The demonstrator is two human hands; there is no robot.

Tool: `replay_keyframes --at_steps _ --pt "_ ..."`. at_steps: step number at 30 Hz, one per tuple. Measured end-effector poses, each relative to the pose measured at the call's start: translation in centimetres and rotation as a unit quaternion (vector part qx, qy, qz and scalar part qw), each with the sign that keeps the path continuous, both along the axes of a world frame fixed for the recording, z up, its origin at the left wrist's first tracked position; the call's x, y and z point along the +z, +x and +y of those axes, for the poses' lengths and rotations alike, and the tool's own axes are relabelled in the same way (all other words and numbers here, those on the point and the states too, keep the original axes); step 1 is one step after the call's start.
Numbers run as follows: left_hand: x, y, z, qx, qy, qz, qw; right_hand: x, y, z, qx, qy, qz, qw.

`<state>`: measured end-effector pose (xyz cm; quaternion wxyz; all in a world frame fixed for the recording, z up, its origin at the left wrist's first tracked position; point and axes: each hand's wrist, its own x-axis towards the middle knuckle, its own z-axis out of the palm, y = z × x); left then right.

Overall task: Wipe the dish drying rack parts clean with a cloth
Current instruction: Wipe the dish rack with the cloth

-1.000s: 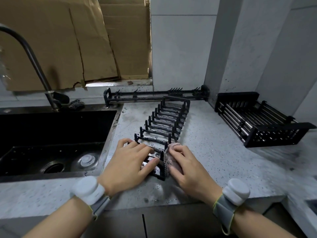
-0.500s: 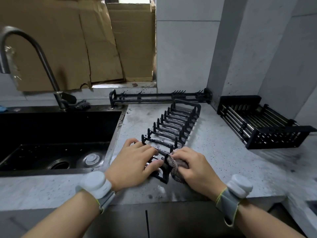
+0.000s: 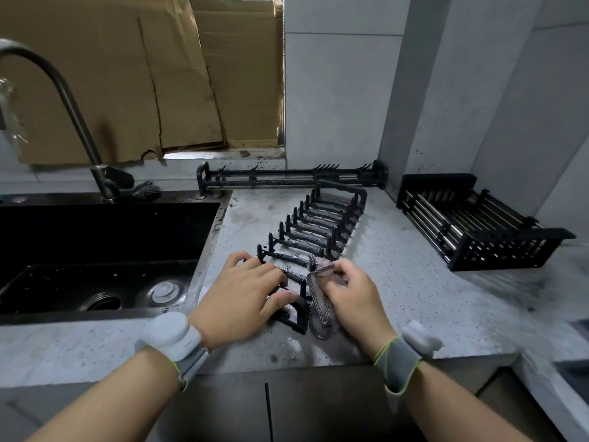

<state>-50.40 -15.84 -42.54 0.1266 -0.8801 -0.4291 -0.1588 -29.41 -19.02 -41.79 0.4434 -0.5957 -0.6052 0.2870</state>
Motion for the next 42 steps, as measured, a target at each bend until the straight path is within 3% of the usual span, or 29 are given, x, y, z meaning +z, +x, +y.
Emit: replay_keyframes --at_steps 5,16,21,27,32,38,42 --pt "-0.3 -0.1 0.1 -0.003 0.011 -0.005 1.0 -1.3 0.0 -0.8 0.01 0.046 -0.07 0.996" --pt "0.6 0.1 0.0 0.011 -0.008 0.024 1.0 -0.2 1.1 -1.6 0.145 0.074 -0.112 0.98" --pt "0.8 0.2 -0.2 0.018 -0.026 0.011 0.999 0.3 2.1 -1.6 0.203 0.137 -0.303 0.921" --pt "1.0 0.2 -0.8 0.044 -0.052 0.004 0.998 1.3 3.9 -1.1 0.212 0.127 -0.413 0.877" --pt "0.9 1.8 -1.1 0.107 -0.034 -0.003 0.994 2.8 6.4 -0.8 0.067 0.085 -0.201 0.974" --pt "0.9 8.5 -1.7 0.173 -0.042 -0.006 0.984 3.2 5.8 -0.1 0.033 0.071 -0.096 0.992" --pt "1.0 9.2 -1.1 0.084 -0.07 -0.124 0.986 4.0 7.0 0.8 -0.024 0.095 -0.049 0.994"
